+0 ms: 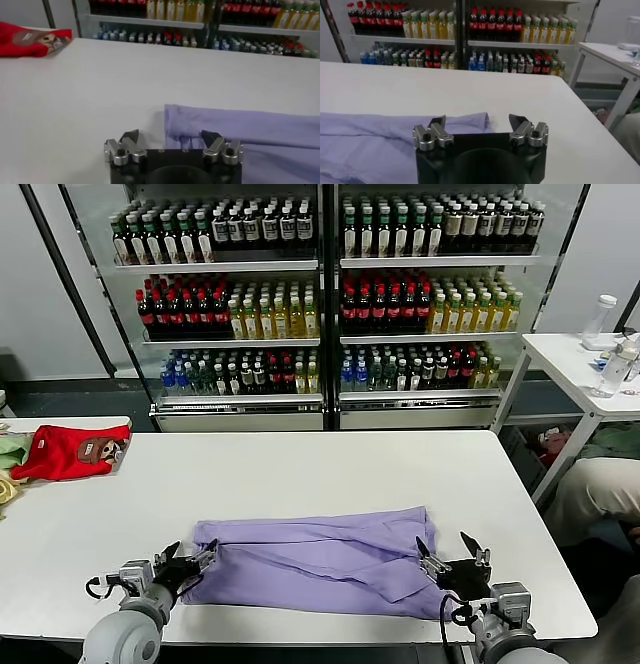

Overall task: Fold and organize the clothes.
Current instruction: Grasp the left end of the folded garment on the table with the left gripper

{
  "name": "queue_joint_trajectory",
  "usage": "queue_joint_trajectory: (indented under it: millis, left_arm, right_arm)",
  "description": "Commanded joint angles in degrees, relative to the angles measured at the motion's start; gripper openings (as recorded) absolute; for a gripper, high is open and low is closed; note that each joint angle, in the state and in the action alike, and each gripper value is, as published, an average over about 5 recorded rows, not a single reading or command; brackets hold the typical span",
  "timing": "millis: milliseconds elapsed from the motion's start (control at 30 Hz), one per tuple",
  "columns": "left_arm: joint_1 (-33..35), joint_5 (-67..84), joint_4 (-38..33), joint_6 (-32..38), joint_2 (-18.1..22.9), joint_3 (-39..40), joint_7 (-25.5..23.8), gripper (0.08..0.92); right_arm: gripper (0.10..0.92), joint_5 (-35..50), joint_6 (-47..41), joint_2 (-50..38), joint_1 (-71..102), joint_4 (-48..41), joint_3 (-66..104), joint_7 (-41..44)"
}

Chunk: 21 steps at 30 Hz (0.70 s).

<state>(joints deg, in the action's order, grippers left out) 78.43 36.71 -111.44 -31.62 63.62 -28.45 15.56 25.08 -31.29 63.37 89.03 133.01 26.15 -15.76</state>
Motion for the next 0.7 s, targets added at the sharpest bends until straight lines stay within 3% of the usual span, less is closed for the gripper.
queue_joint_trajectory:
  millis: [33,700]
  left_arm:
    - [0.25,0.03,-0.95,-0.98,1.65,2.26,4.09,0.787]
    - [-1.11,-11.97,-1.24,-0.64,3.81,4.41,5.4,0.213]
  right_arm:
    - [0.823,-1.04,0.01,0.23,0.93,0.73,-0.18,-0.02]
    - [0.823,-2.8,0.02,0.93,0.85,-0.26,-1.63,-0.08]
